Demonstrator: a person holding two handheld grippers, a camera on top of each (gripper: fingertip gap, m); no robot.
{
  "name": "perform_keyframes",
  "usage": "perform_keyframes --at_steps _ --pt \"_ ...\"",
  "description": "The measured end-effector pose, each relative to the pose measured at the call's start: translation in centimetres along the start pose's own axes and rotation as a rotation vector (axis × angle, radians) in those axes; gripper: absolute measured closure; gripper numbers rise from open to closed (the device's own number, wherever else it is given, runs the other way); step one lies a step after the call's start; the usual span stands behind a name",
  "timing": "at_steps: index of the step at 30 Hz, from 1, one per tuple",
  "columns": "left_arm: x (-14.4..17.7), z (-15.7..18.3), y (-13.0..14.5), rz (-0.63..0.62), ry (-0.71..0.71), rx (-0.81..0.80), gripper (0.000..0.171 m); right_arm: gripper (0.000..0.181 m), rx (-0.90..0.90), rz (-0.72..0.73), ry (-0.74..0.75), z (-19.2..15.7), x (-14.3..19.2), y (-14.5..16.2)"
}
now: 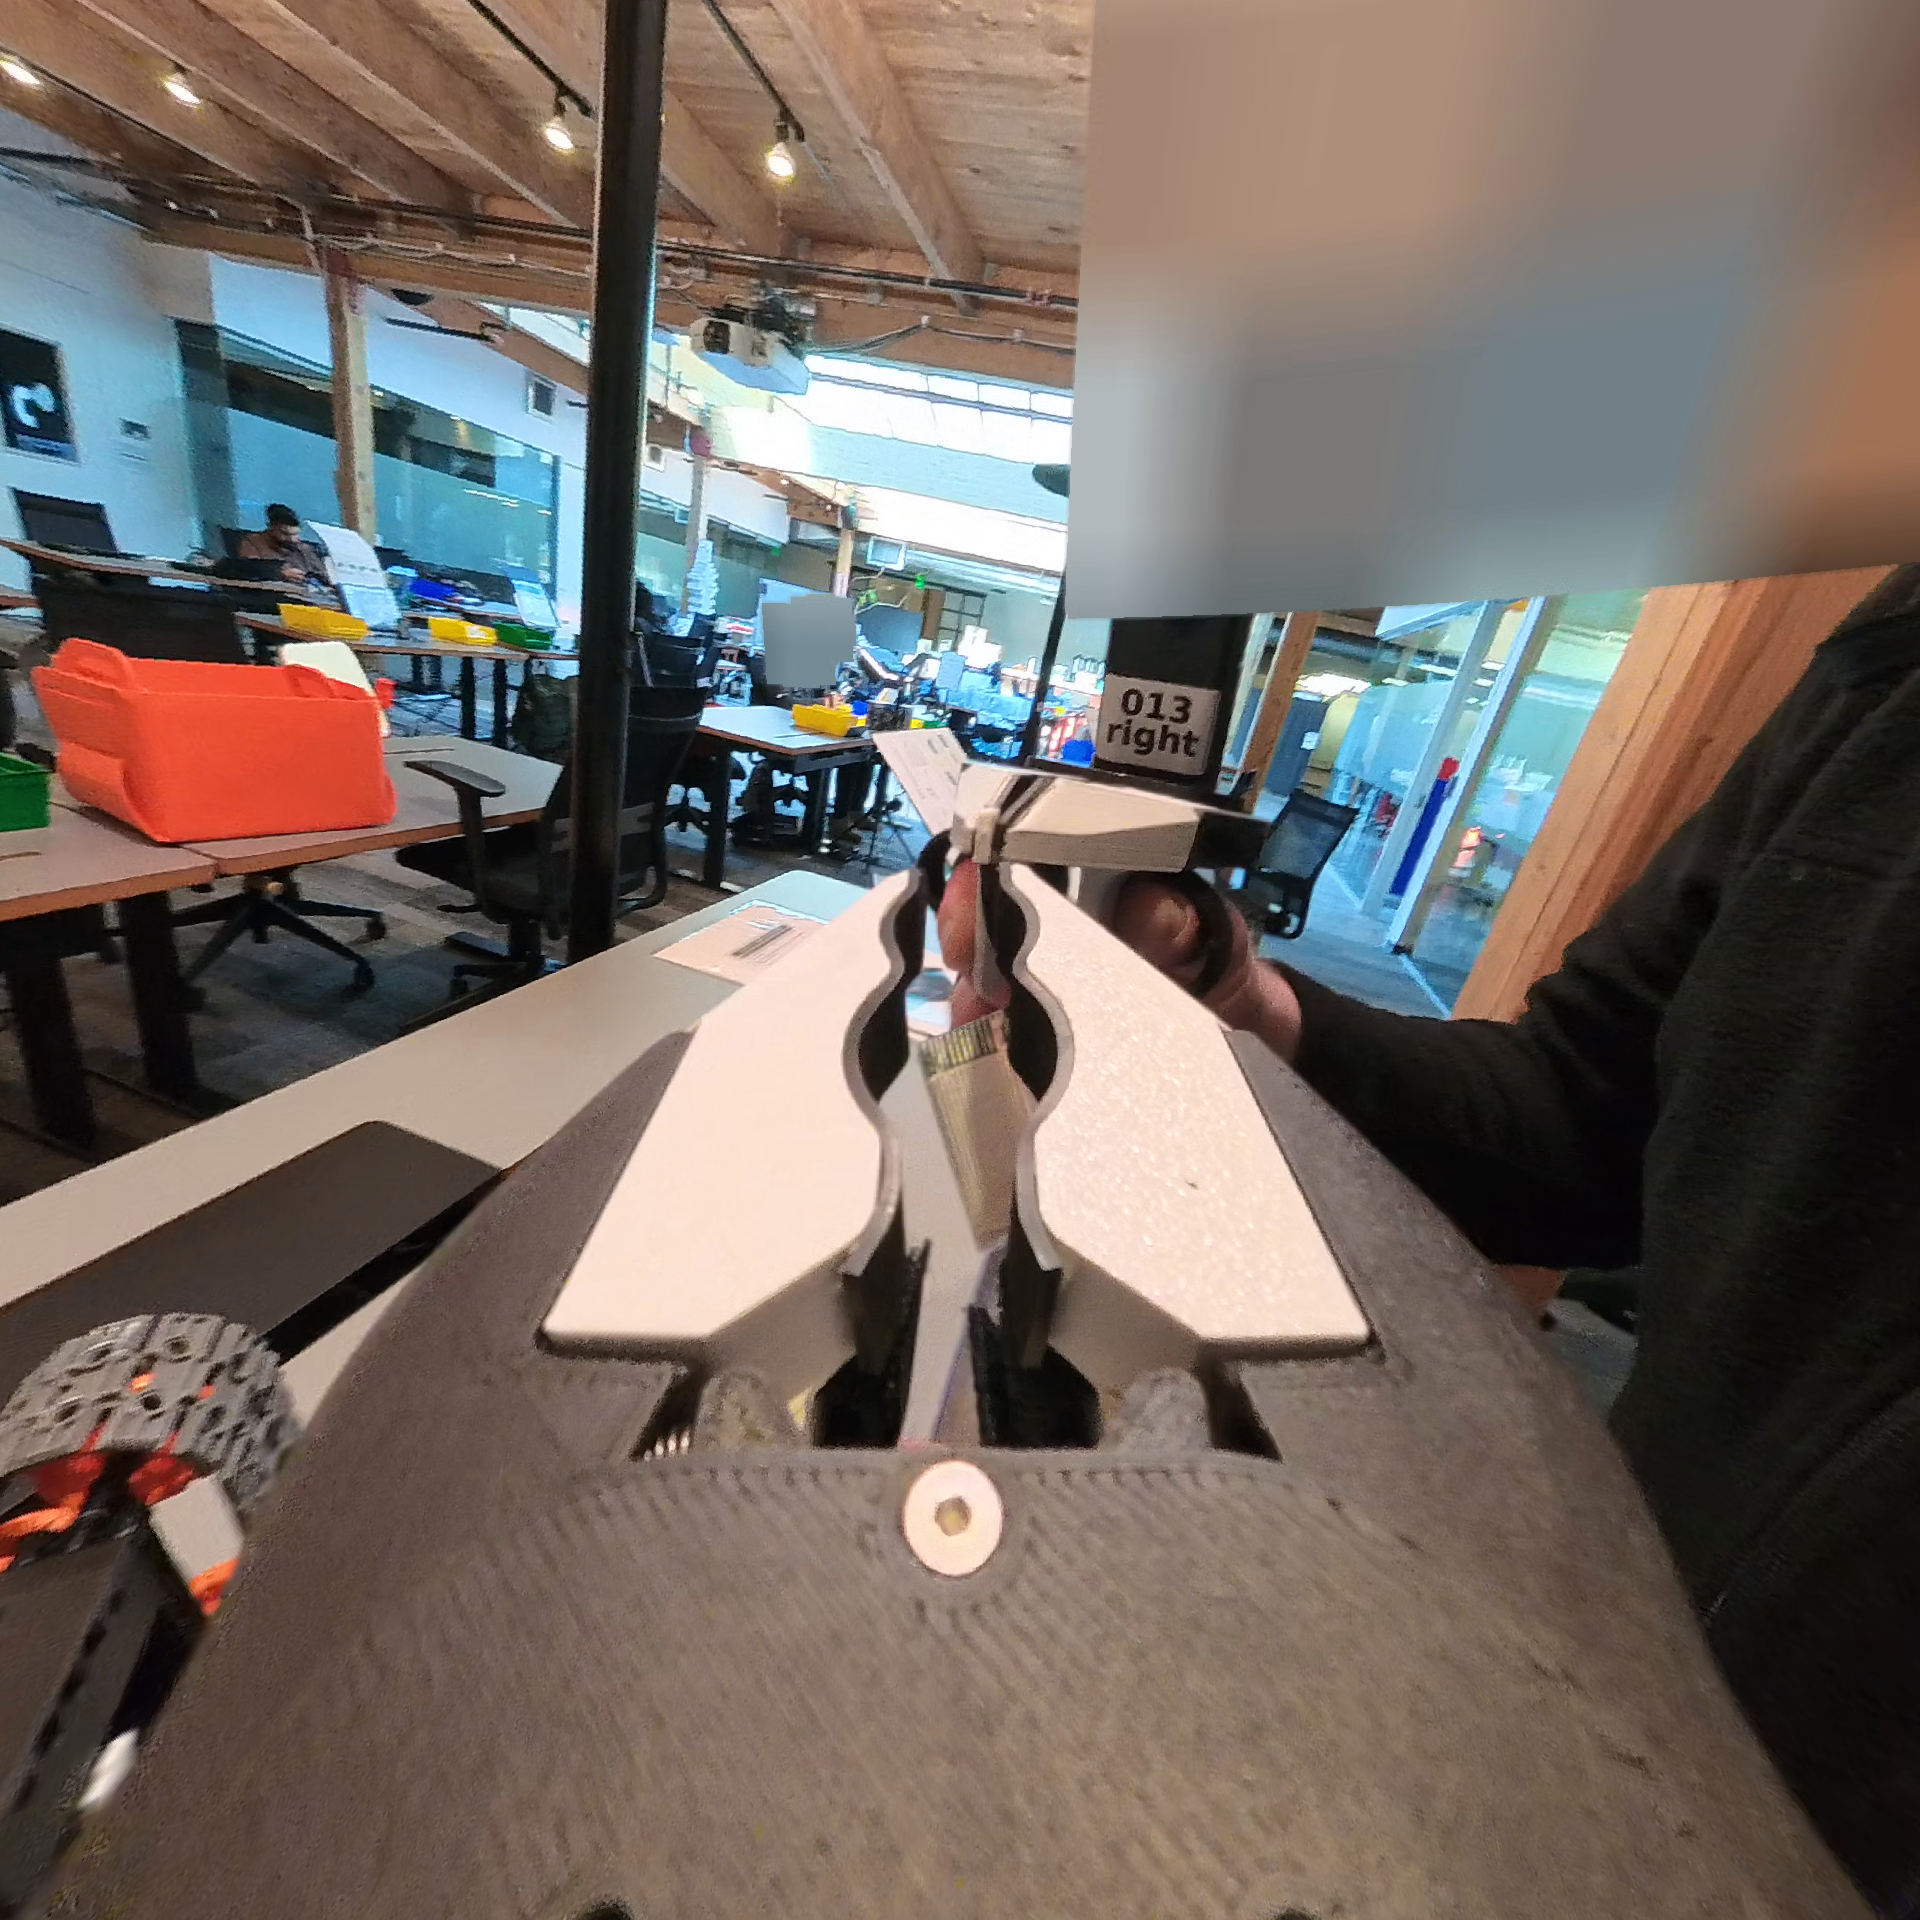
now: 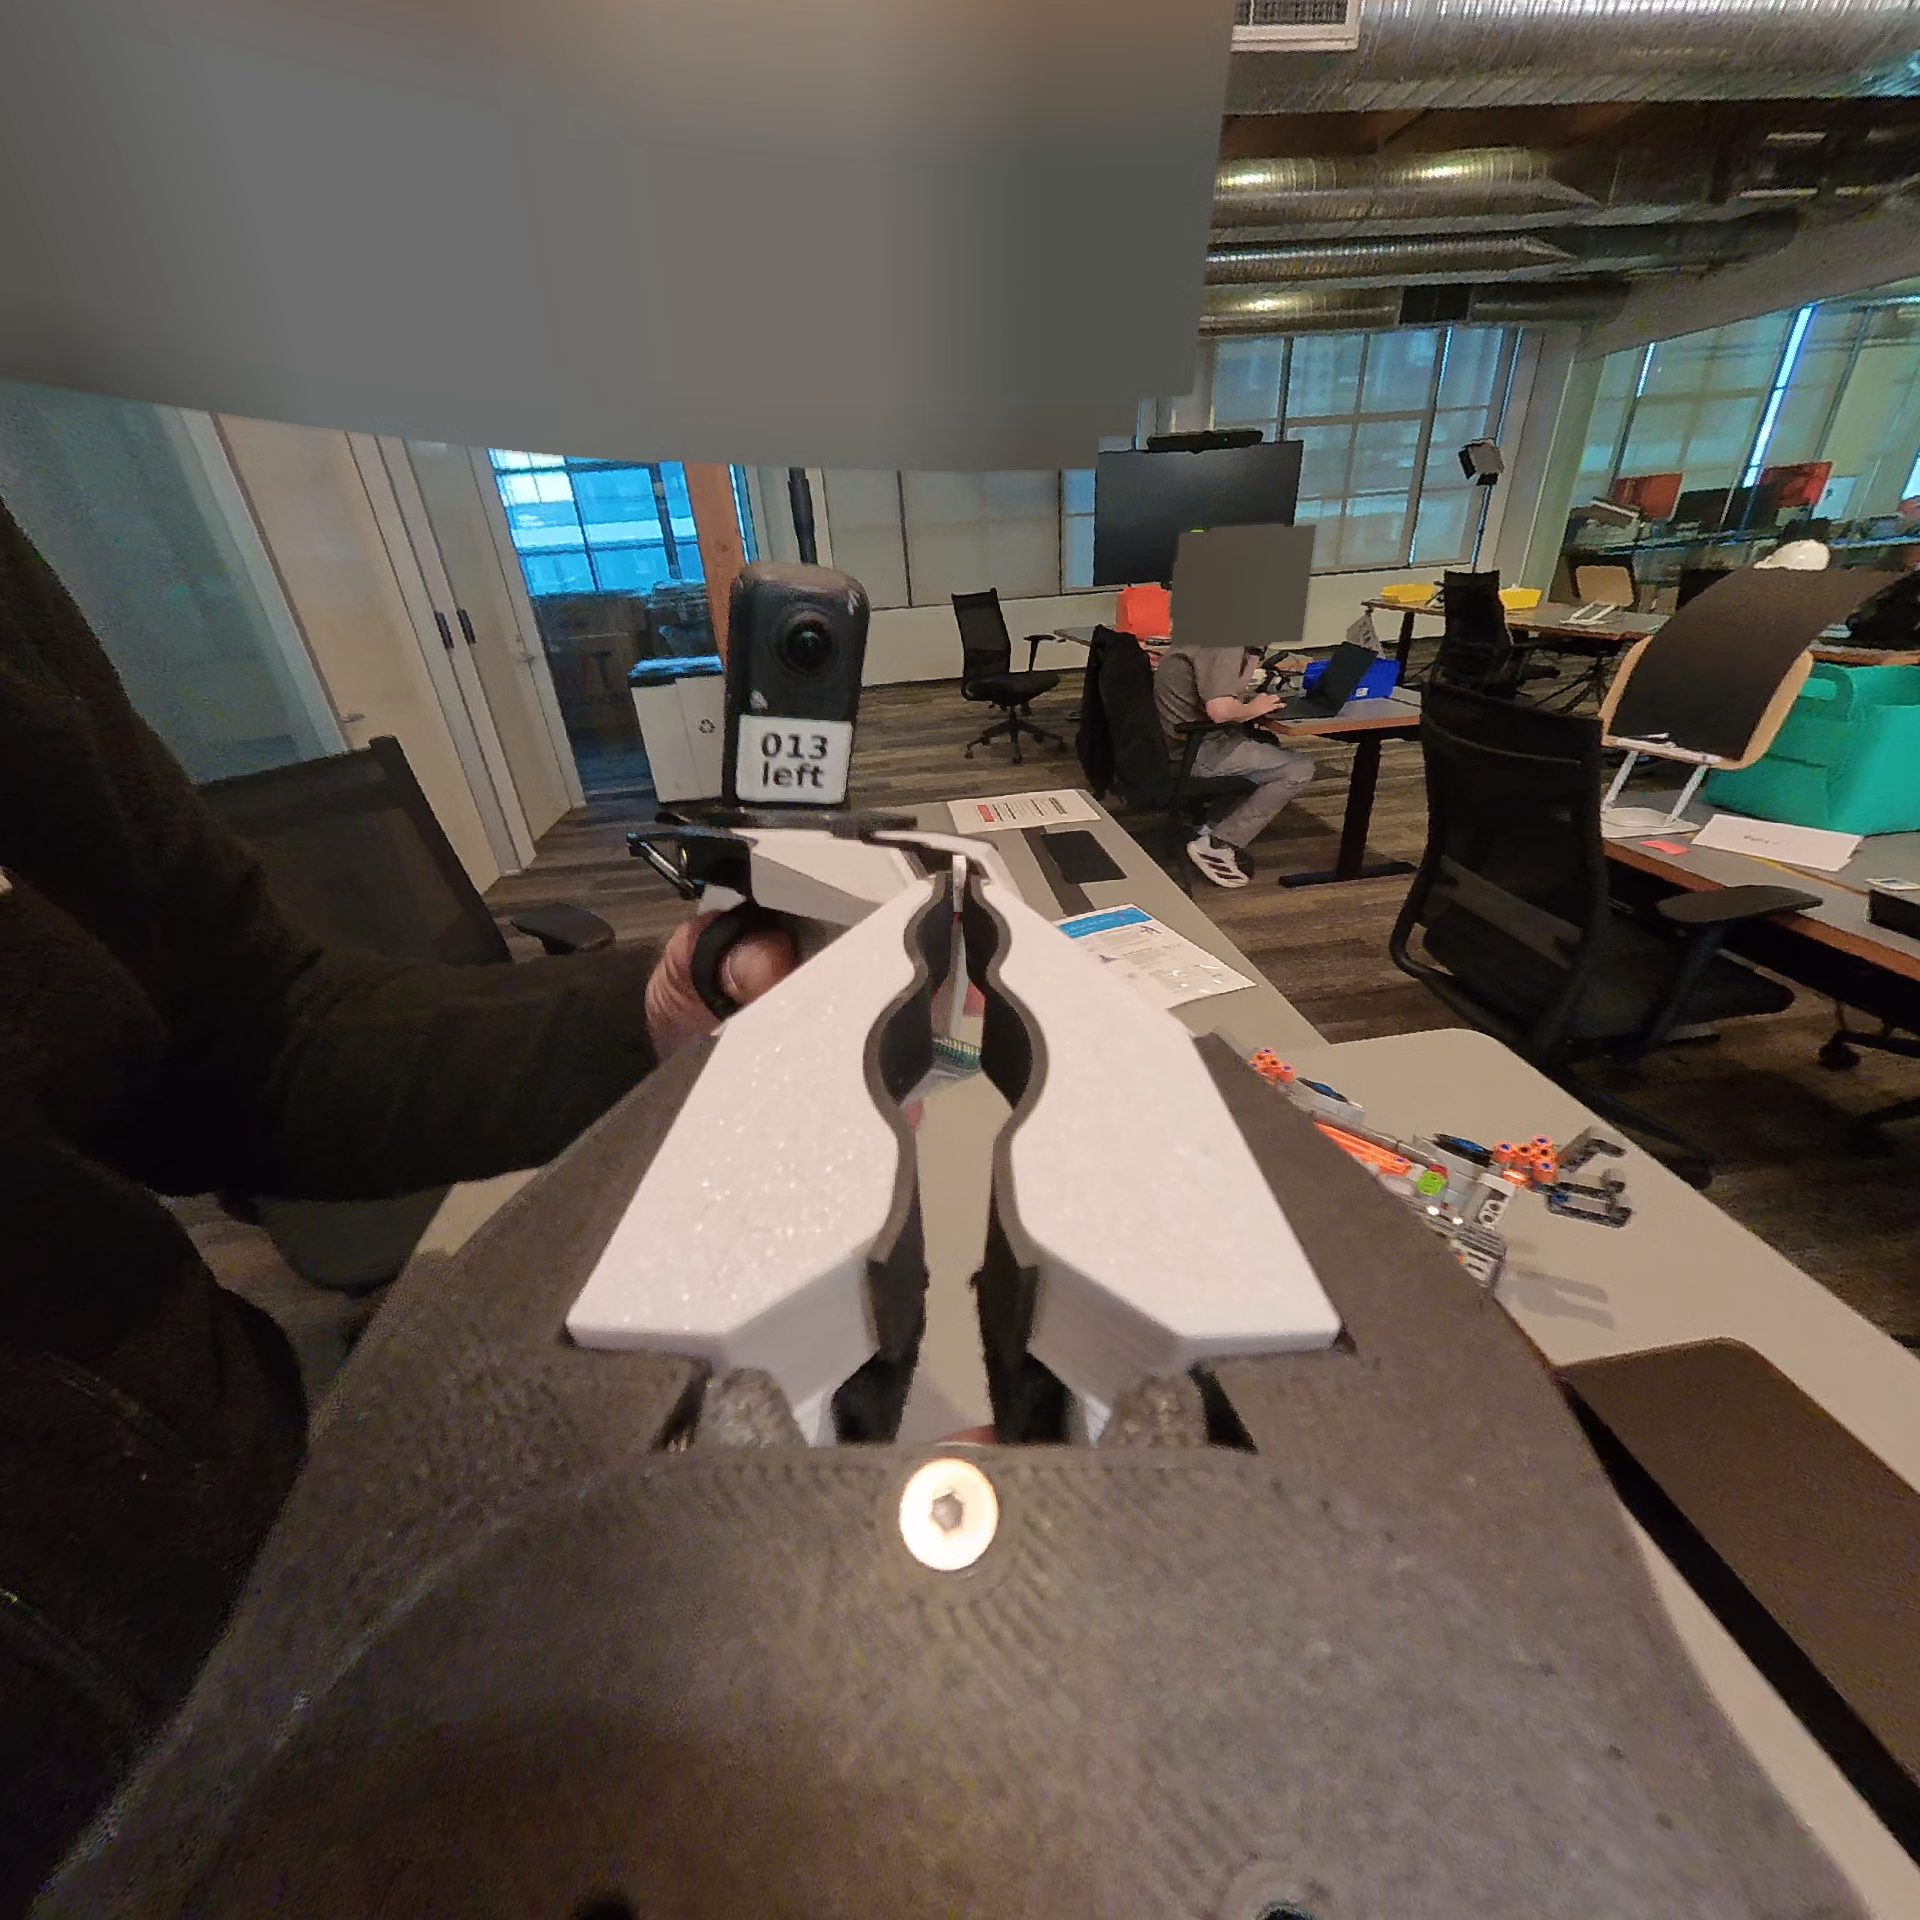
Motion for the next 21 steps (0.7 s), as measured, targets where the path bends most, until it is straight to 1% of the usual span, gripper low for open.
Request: perform_keyframes --at_steps 2,6,9,12,15,21 --pt "0.5 -0.5 -0.4 -0.024 -0.049 -0.077 0.160 0.181 0.051 -0.042 0.019 0.1 0.3 0.0" --pt "0.8 -0.2 -1.3 -0.149 -0.082 -0.345 0.163 0.181 0.220 -0.217 0.040 0.0 0.5 0.5" --pt "0.3 0.5 -0.5 -0.290 -0.064 -0.565 0.164 0.181 0.326 -0.330 0.043 -0.1 0.6 0.8" --pt "-0.1 0.4 0.2 -0.383 -0.058 -0.727 0.165 0.181 0.410 -0.421 0.034 -0.2 0.6 1.0" --pt "-0.1 0.6 0.6 -0.433 -0.029 -0.806 0.169 0.181 0.462 -0.480 0.016 -0.5 0.6 1.2" --pt "-0.2 1.1 1.1 -0.455 0.015 -0.849 0.171 0.181 0.499 -0.535 -0.035 -0.9 1.0 1.4"
Point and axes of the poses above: each gripper's, where its closed fingertips meet, x back along the fingers, y out of its underside, z = x × y across the jaws, the point moved 2 cm from there along x, back along the fingers, and after that the axes turned 9 degrees about -y, right-handed, at the moved point
